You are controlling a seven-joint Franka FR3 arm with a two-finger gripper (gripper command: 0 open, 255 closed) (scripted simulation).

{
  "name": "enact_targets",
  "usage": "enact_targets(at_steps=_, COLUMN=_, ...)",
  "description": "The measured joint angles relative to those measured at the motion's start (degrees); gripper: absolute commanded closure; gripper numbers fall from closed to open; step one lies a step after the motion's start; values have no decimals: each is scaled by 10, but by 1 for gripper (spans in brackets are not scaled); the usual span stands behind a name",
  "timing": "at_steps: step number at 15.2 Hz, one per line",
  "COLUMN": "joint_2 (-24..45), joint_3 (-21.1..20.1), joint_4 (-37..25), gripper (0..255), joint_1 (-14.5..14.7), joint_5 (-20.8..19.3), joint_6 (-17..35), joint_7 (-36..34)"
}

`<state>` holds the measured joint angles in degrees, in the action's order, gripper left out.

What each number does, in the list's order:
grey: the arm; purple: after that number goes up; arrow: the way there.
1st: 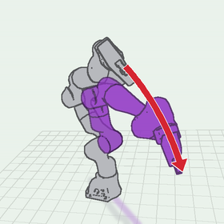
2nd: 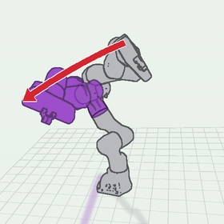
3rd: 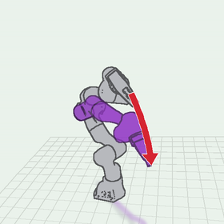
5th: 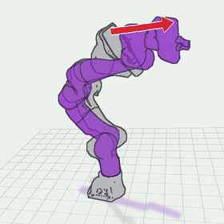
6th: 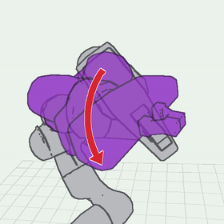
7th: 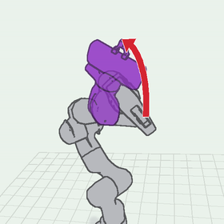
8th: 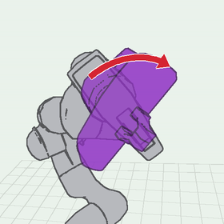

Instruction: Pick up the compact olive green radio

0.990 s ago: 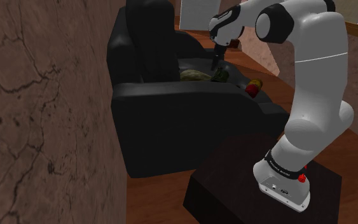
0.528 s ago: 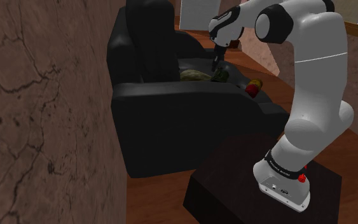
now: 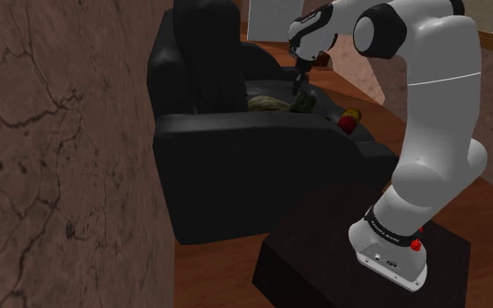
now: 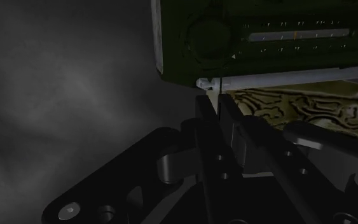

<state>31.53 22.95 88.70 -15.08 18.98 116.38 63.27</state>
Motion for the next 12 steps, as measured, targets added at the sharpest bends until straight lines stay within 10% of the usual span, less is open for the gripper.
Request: enact_targets(at_steps=12, joint_2=-26, joint_3=8, joint_4=-49, gripper=255, joint_1=0, joint_5=-16, joint_6=-72, joint_7=-15)
